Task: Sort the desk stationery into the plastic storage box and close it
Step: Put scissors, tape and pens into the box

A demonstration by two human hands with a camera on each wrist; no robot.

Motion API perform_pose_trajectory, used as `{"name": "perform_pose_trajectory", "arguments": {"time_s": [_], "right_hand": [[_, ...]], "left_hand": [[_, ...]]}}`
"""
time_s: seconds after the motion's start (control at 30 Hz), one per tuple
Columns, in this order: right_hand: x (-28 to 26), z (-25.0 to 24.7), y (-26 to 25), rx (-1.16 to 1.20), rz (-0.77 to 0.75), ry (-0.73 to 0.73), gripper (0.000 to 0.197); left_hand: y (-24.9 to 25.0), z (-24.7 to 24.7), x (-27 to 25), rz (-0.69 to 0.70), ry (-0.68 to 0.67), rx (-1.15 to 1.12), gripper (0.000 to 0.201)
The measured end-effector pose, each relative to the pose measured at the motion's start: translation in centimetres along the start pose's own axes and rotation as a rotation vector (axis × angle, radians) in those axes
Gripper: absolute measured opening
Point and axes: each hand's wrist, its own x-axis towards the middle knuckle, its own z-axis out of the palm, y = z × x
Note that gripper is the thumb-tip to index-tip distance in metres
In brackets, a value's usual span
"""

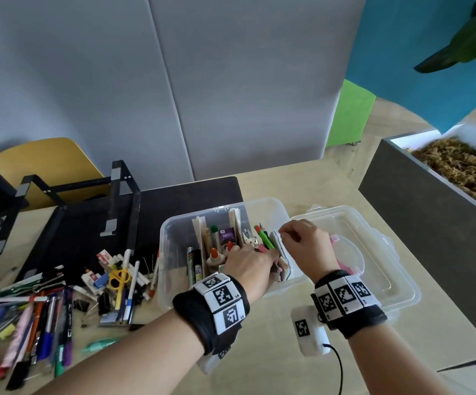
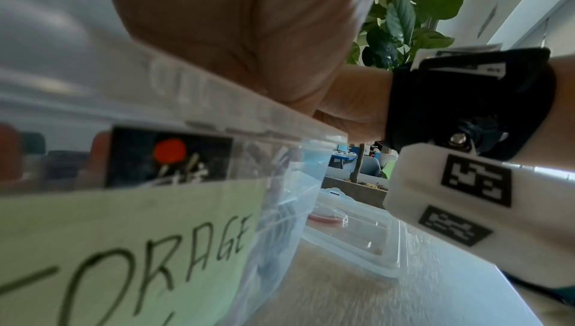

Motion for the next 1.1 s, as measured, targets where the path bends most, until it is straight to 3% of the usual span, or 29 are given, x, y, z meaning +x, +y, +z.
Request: {"name": "perform_pose_trajectory", "arguments": {"time_s": [0.23, 0.43, 0.67, 0.97, 1.1], "right_hand": [[0.0, 0.0, 0.0, -0.007, -0.004, 0.003, 0.014], [0.0, 0.0, -0.1, -0.025, -0.01, 0.001, 0.013], [-0.2, -0.3, -0.7, -0.063, -0.005, -0.04, 0.014], [-2.1, 0.8, -2.5, -0.069, -0.002, -0.071, 0.01], [-3.3, 2.4, -4.5, -0.061, -0.073, -0.079, 0.011]], "left_hand": [[-1.0, -0.8, 0.4, -0.025, -0.089, -0.045, 0.034], [-1.5, -0.9, -0.5, 0.072, -0.093, 0.048, 0.037], [-2.7, -1.1, -2.5, -0.016, 0.097, 0.065, 0.033], [-9.7, -0.1, -9.5, -0.236, 0.33, -0.073, 0.02], [-12.3, 0.3, -12.0, -0.317, 0.377, -0.118, 0.015]]}}
